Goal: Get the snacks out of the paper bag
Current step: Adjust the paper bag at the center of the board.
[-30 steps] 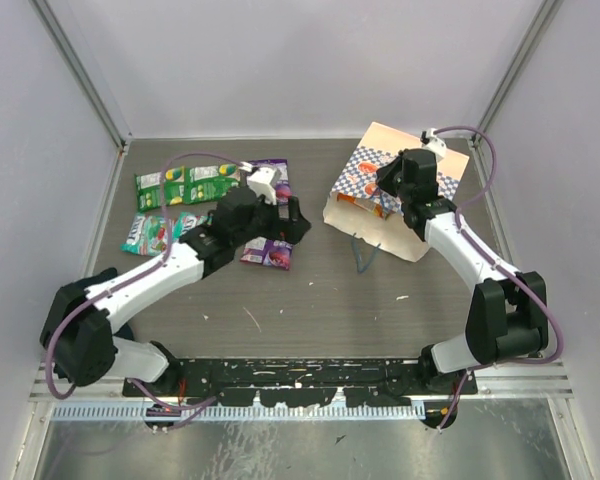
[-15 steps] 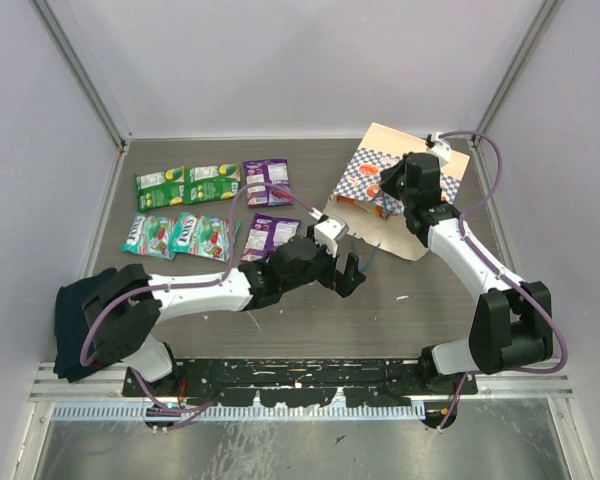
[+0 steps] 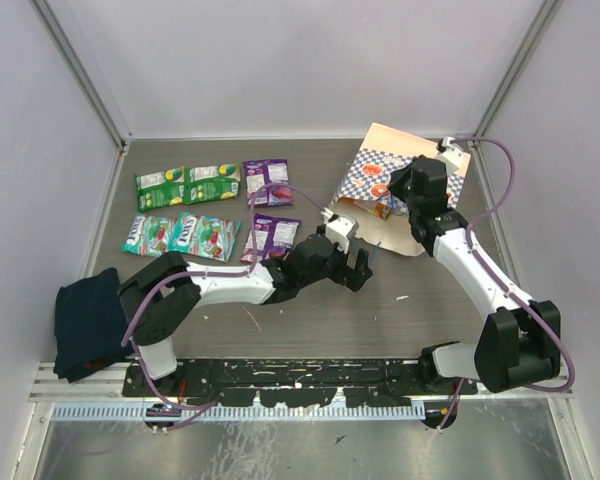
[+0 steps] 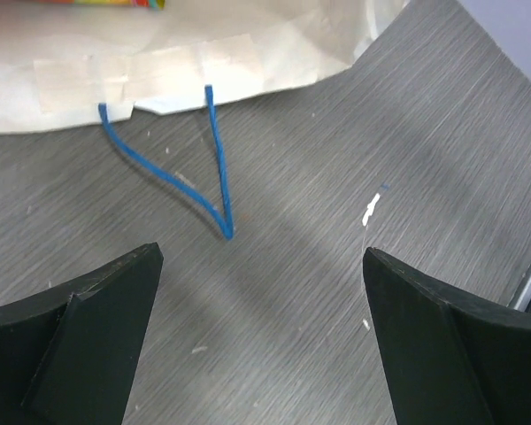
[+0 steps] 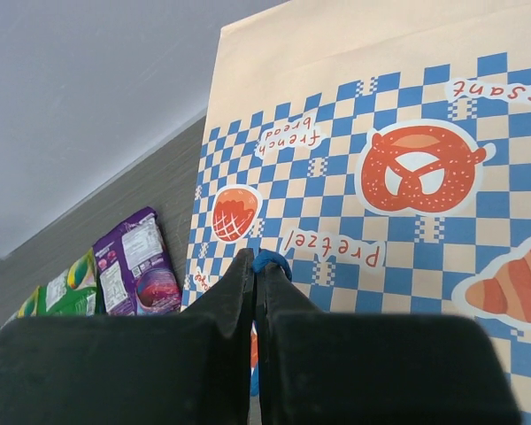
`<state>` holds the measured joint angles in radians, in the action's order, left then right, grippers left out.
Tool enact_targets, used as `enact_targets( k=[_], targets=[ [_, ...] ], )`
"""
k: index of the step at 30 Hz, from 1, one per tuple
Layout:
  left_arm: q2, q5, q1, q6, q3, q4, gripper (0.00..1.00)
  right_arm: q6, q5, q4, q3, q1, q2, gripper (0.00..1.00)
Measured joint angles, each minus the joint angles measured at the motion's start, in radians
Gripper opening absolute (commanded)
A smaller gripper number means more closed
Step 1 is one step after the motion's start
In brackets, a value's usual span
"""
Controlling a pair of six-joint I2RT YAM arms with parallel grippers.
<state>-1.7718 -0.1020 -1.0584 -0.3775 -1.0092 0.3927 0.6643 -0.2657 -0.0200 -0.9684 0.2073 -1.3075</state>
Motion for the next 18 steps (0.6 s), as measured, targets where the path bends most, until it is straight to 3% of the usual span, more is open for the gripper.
enact_targets(
  k=[10, 18],
  targets=[
    [-0.144, 0.025, 0.025, 0.019, -0.224, -0.019, 0.98, 0.016, -0.063, 0.074, -0.012, 0.0, 0.011, 0.0],
    [-0.252, 0.156, 0.191, -0.077, -0.315, -0.047, 0.98, 0.03, -0.13, 0.122, -0.012, 0.006, 0.011, 0.01]
  ],
)
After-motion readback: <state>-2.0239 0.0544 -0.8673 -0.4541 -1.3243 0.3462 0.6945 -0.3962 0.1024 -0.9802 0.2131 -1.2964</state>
